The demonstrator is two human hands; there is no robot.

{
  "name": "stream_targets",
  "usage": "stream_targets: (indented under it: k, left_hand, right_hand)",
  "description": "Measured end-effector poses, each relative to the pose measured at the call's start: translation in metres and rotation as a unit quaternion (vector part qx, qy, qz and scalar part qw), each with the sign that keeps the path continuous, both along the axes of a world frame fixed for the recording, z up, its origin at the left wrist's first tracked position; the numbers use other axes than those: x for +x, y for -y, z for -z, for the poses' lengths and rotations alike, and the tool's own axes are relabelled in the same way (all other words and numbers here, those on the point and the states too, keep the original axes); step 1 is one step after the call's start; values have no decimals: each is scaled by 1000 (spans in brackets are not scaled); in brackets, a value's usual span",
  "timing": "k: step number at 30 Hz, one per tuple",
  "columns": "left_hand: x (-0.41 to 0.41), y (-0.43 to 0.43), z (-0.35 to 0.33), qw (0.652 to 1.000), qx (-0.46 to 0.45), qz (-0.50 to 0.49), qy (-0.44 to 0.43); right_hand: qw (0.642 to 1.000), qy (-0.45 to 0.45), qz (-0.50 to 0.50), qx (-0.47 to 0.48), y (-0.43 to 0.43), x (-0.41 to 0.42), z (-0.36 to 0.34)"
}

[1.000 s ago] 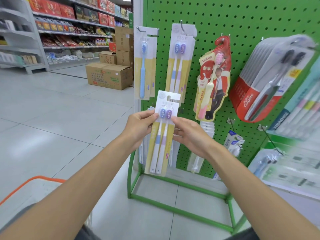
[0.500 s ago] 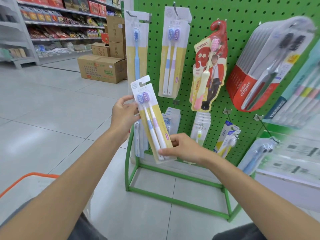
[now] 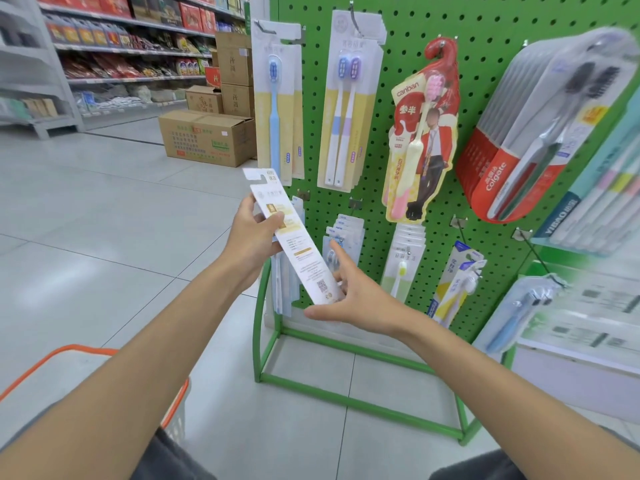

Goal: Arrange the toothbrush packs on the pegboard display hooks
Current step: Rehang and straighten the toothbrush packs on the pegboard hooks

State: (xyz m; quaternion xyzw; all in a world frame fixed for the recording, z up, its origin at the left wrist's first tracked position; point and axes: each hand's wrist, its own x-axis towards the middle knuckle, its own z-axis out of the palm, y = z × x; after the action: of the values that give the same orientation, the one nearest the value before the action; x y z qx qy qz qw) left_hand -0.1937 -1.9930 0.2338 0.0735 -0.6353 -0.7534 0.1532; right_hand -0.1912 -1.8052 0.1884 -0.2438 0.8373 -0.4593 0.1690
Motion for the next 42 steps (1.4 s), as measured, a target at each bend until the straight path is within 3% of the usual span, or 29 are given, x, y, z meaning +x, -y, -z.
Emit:
stream_targets:
  k: [7, 13, 17, 21, 26, 35, 39, 42]
  left_hand:
    - [3, -3, 2, 996, 68, 51, 1]
    - [2, -5, 7, 988, 106, 109, 16]
    - [4, -9, 7, 979, 116, 168, 15]
    - [6, -13, 8, 971, 120, 204, 24]
    - [10, -13, 8, 966, 77, 242, 46]
    - [11, -9, 10, 966, 86, 238, 50]
    - [8, -8, 12, 977, 101, 184, 44]
    - [7, -8, 12, 983, 96, 157, 23]
  right_hand:
    - [999, 20, -34, -16, 1, 2, -7]
    - [999, 36, -10, 8, 5, -6, -11]
    - [999, -5, 38, 3, 12, -15, -21]
    - [996, -8, 60, -62, 19, -20, -37]
    - [967, 2, 127, -220, 22, -32, -58]
    - [947, -10, 157, -281, 27, -36, -72]
    - [946, -100, 223, -212, 30, -36, -67]
    - [957, -151, 205, -138, 35, -30, -62]
